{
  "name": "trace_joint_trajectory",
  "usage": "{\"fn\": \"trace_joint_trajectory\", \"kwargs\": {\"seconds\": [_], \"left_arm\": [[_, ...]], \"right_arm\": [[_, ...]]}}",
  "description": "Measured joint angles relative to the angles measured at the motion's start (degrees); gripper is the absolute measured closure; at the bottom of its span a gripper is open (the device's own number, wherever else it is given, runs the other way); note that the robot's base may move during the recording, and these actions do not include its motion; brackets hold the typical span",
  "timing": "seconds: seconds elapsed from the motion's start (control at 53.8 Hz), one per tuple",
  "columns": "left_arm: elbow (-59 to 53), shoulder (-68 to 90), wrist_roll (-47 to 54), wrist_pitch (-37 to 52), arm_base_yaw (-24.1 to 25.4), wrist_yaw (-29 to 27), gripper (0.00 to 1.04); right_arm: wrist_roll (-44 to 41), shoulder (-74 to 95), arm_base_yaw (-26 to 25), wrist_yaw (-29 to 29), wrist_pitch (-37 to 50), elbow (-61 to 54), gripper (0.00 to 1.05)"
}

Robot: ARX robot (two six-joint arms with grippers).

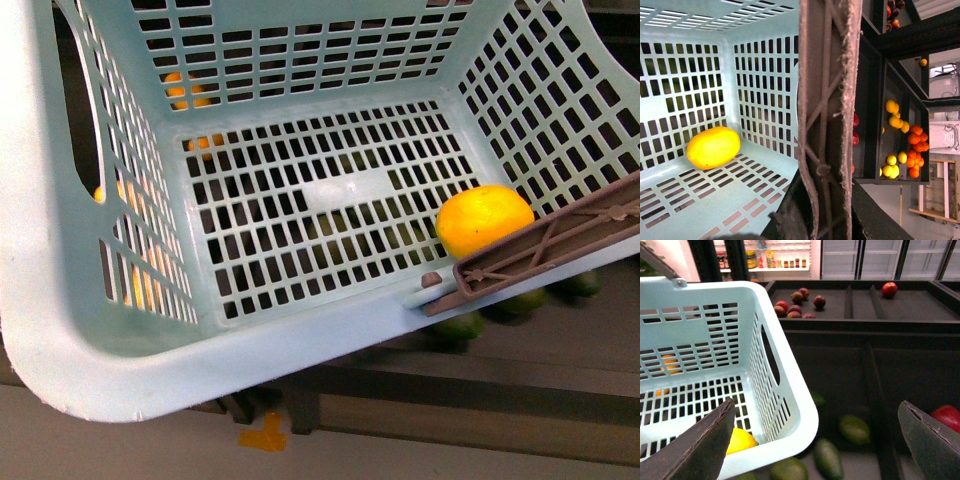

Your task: Pick lemon and mango into basket

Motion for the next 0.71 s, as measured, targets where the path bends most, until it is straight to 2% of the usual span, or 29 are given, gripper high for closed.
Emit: {"fn": "trace_joint_trajectory", "kwargs": {"seconds": [0.706], "left_arm": [[0.0,0.0,0.02,0.0,0.0,0.07,0.98]], "right_arm": [[0.0,0.0,0.0,0.0,0.0,-0.11,0.09]]}}
